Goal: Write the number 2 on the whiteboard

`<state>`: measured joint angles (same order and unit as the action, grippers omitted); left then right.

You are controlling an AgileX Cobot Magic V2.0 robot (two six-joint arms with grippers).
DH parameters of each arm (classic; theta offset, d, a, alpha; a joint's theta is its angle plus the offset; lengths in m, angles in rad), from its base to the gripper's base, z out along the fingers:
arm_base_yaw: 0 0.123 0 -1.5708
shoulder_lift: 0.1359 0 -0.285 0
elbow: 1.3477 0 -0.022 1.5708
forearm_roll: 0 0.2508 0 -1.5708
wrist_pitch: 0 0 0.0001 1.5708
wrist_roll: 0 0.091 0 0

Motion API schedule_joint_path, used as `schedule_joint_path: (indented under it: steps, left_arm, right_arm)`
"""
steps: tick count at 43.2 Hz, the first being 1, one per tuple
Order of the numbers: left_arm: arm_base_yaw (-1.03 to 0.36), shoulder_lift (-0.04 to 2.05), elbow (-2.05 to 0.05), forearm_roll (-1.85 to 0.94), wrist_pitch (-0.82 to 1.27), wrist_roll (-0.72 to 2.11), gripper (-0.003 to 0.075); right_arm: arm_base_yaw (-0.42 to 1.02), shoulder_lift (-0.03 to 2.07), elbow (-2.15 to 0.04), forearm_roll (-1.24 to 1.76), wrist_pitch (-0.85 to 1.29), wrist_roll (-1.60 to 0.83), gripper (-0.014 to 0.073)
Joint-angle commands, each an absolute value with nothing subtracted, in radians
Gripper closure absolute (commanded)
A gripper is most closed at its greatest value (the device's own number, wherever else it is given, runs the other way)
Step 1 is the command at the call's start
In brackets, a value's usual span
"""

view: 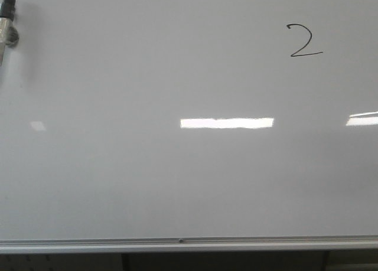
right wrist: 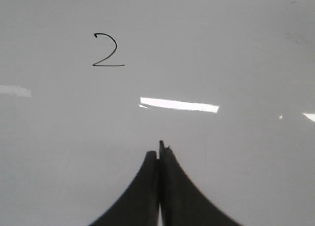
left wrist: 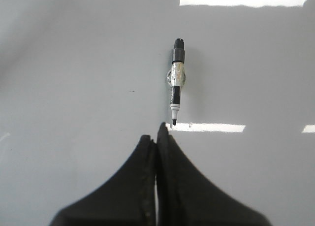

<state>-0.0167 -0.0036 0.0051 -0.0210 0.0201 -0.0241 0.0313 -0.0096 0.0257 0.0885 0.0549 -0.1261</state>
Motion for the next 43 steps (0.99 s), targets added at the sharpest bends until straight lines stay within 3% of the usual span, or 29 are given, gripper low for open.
schedule_joint_path:
  steps: [1, 22, 32, 43]
  left_arm:
    - [-0.024, -0.029, 0.039, -0.022, -0.055, -0.036, 0.0741]
    - [-0.024, -0.029, 0.039, -0.022, -0.055, -0.036, 0.0741]
    - [-0.024, -0.029, 0.039, -0.022, -0.055, -0.036, 0.0741]
    - [-0.024, -0.029, 0.039, -0.022, -0.055, -0.036, 0.0741]
  right_arm:
    - [0.055, -0.03, 0.023, 0.079, -0.046, -0.134, 0.0662]
    - [0.052, -0.029, 0.023, 0.079, -0.056, -0.133, 0.0662]
    - [-0.006, -0.029, 0.023, 0.017, -0.058, 0.021, 0.0662]
    - [-0.021, -0.029, 0.023, 0.009, -0.057, 0.023, 0.0662]
